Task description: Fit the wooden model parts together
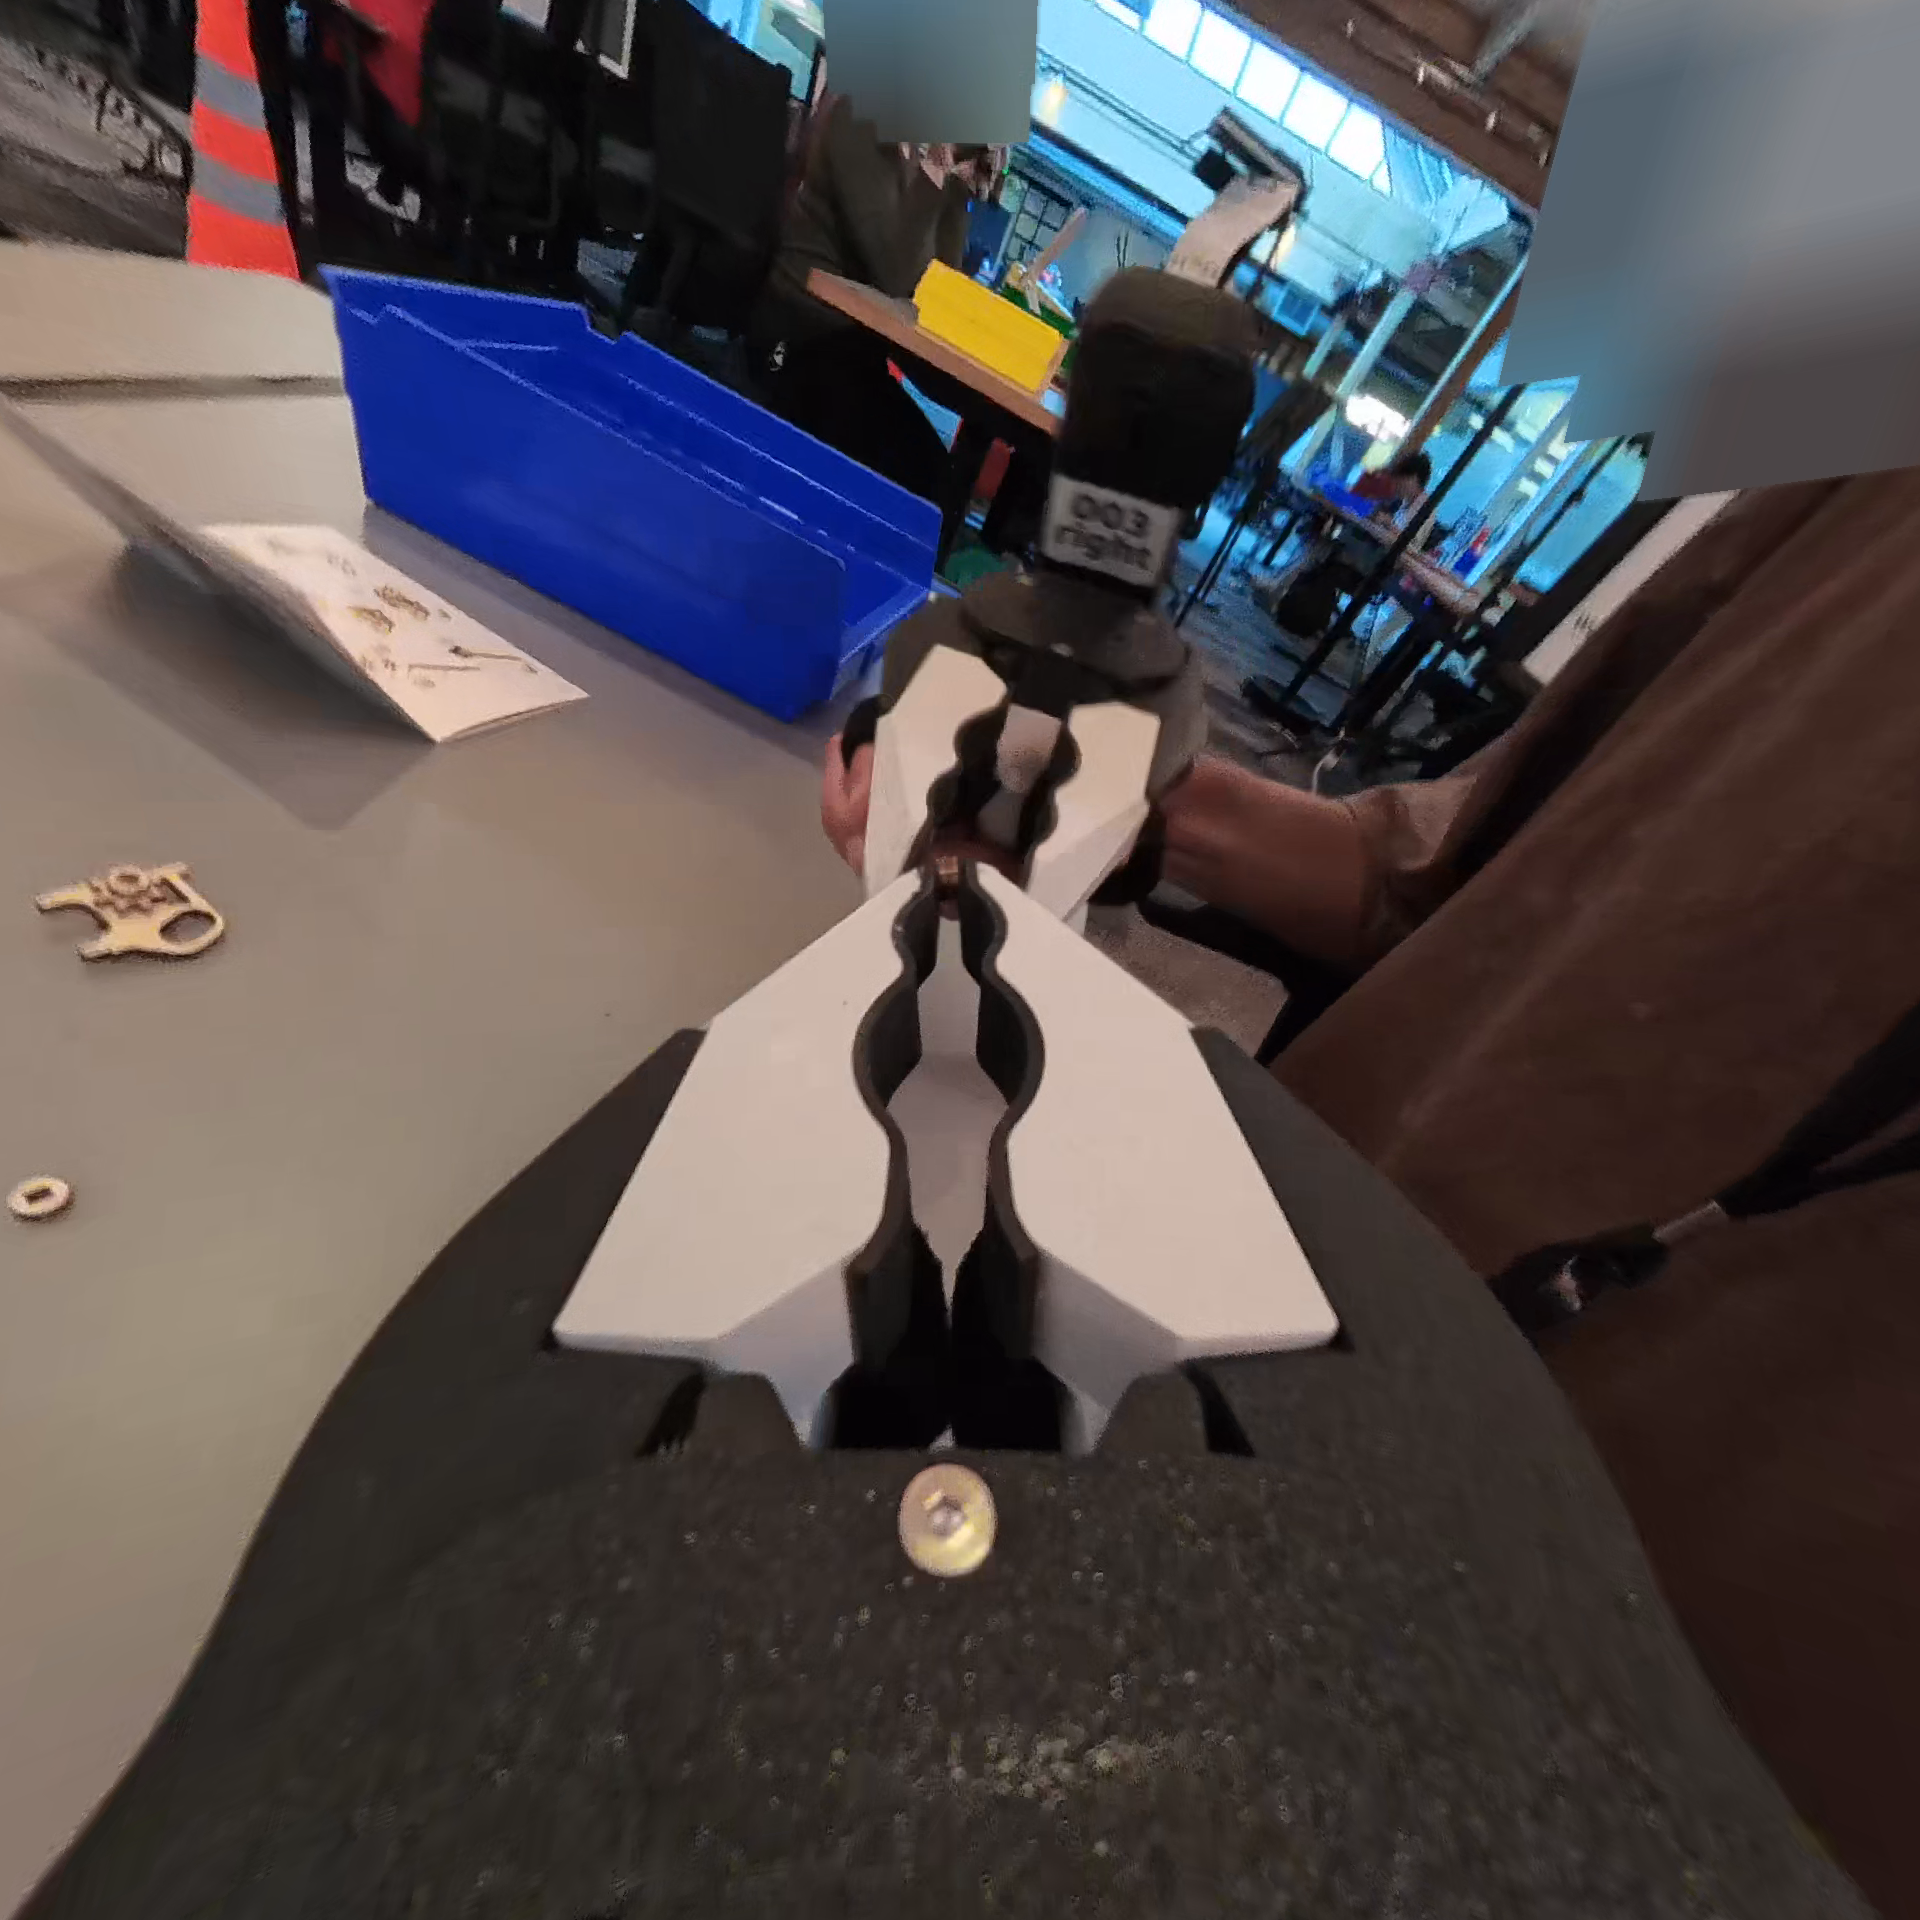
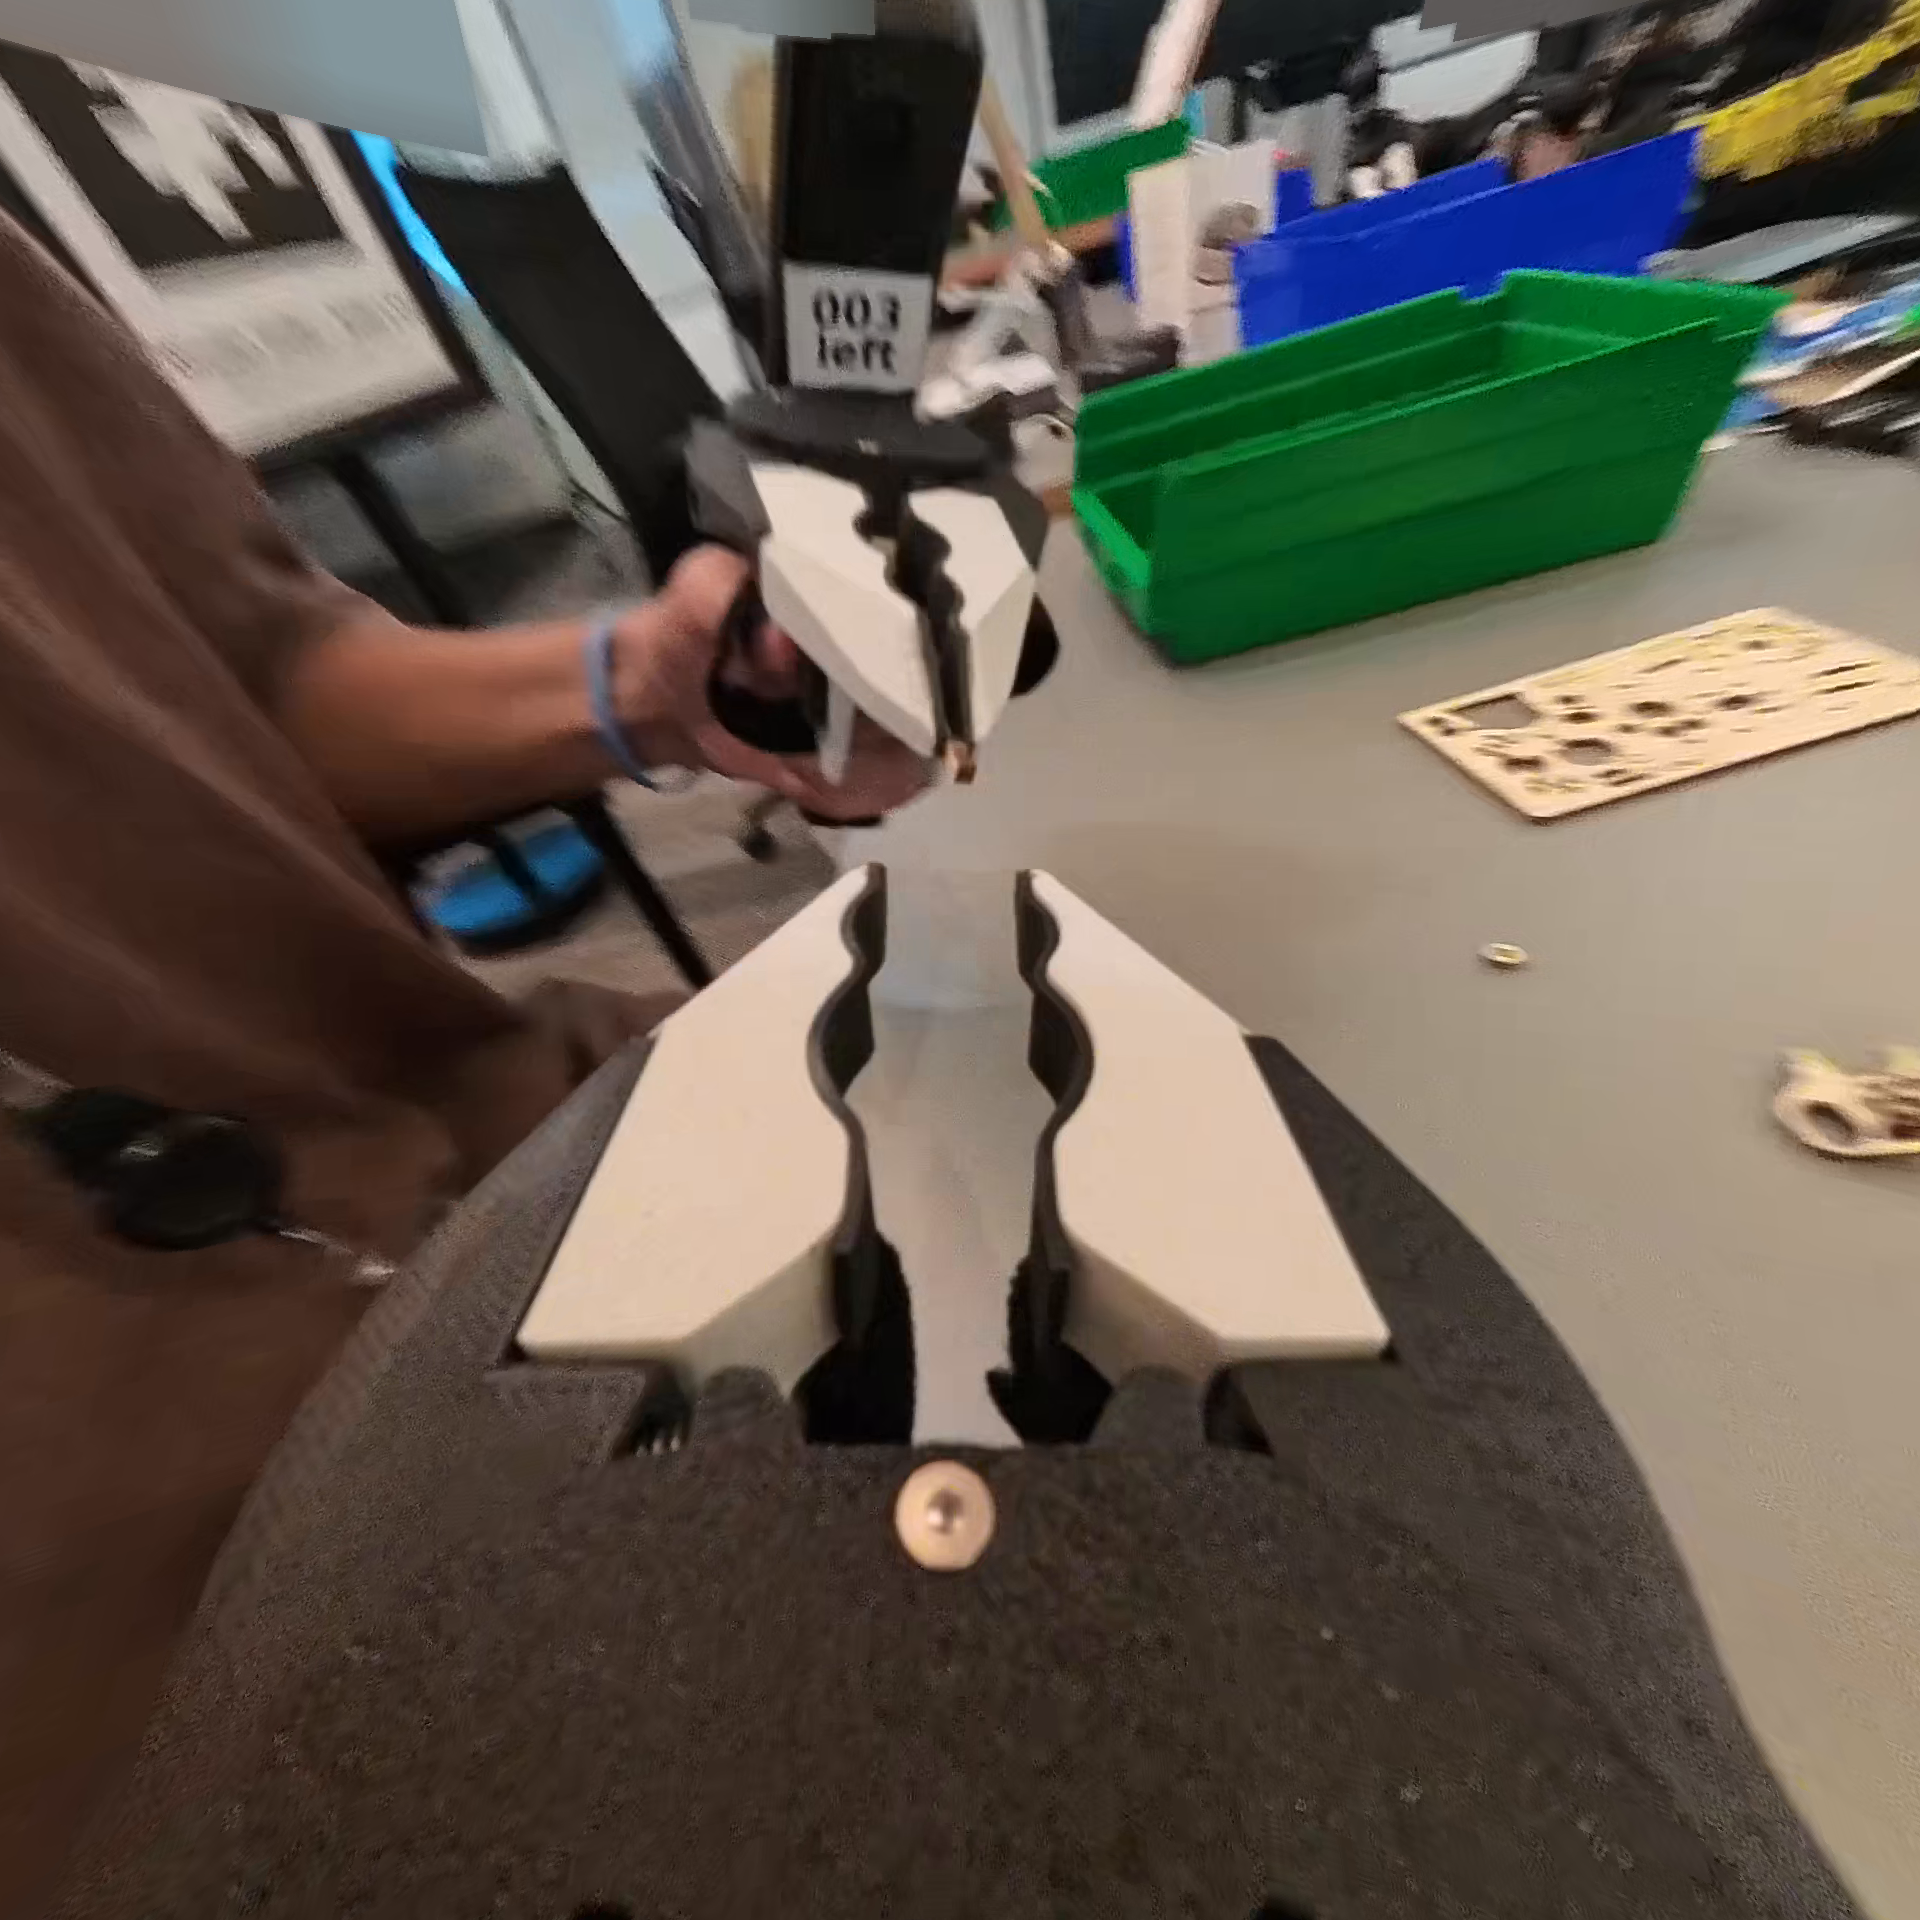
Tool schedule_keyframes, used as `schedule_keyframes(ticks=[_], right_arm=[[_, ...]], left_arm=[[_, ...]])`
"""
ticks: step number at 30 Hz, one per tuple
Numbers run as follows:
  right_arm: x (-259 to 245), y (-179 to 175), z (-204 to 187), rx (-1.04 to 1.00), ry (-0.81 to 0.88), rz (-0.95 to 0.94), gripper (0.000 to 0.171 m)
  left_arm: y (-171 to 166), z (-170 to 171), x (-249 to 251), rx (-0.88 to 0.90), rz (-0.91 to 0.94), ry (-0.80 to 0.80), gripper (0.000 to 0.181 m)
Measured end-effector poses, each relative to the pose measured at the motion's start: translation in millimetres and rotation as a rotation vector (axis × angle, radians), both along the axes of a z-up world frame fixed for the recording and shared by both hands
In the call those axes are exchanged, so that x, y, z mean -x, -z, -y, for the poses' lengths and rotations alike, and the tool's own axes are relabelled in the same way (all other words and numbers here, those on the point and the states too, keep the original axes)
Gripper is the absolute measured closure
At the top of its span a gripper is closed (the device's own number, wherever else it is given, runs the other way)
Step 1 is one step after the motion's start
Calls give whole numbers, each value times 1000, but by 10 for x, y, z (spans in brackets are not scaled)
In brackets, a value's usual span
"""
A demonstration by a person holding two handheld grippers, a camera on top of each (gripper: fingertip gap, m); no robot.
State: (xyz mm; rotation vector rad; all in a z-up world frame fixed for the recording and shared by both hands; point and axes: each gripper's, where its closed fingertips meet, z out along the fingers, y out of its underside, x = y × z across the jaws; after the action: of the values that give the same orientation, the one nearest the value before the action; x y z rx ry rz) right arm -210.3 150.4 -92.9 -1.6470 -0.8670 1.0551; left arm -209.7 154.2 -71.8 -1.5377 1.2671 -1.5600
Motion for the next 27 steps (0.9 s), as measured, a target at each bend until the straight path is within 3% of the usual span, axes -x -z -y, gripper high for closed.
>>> schedule_keyframes(ticks=[4, 16, 20, 23, 27], right_arm=[[1, -180, 75, 40, -69, -133, 157], [52, -225, 143, 6, -93, -135, 168], [51, -216, 136, 133, -155, -199, 168], [55, -189, 138, -25, -125, -108, 168], [67, -147, 157, -49, -125, -69, 168]], left_arm=[[-80, 151, 31, -103, 23, 56, 180], [-49, 236, -12, -100, 20, 79, 180], [-34, 218, -6, -211, 4, 49, 179], [51, 205, 15, -169, -51, 68, 173], [30, 193, 42, -109, -27, 76, 174]])
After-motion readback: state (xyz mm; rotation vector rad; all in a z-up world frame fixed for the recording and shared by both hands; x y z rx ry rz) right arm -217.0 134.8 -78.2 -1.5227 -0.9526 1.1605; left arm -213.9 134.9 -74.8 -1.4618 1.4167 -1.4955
